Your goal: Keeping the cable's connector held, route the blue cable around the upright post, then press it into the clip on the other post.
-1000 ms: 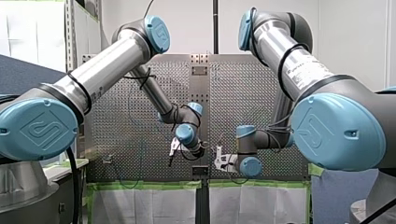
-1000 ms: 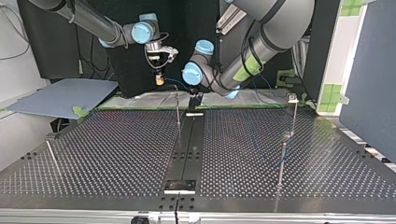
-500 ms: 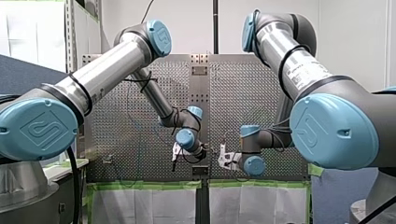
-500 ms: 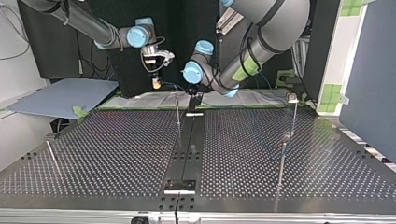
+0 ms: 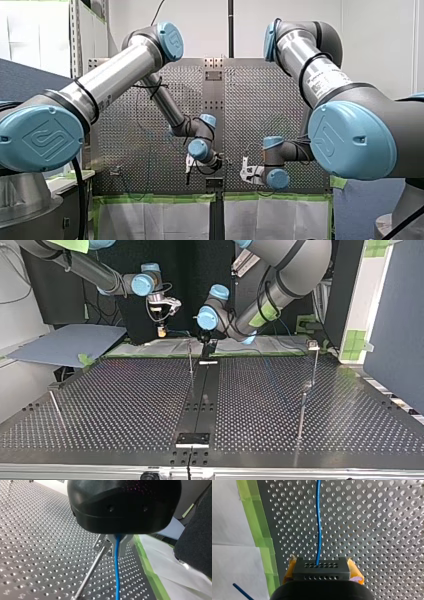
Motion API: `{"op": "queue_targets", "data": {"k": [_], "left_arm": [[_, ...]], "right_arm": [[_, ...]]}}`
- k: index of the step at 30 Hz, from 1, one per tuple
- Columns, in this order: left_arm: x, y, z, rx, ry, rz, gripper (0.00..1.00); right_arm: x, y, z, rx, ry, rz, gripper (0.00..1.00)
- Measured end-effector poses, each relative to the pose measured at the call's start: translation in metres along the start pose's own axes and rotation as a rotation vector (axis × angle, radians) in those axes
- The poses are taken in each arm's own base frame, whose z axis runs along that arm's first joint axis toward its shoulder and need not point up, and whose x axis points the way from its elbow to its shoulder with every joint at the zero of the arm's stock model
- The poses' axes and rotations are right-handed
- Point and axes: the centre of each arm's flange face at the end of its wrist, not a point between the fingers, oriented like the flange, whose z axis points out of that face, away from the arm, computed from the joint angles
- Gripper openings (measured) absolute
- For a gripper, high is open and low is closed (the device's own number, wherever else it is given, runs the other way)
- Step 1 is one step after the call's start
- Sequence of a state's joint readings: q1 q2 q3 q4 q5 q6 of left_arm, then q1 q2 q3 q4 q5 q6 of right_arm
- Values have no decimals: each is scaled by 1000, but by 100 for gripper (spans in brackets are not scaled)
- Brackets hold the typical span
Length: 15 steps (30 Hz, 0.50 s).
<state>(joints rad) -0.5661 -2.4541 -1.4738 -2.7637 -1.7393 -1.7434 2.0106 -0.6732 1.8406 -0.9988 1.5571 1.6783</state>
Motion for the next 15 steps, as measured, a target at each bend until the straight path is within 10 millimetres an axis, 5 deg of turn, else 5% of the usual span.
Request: {"op": "queue_targets", "data": {"k": [15], "left_arm": [[13, 6, 7, 4, 8, -28, 0]], "right_arm": [[5, 14, 8, -18, 19, -1, 0]]}}
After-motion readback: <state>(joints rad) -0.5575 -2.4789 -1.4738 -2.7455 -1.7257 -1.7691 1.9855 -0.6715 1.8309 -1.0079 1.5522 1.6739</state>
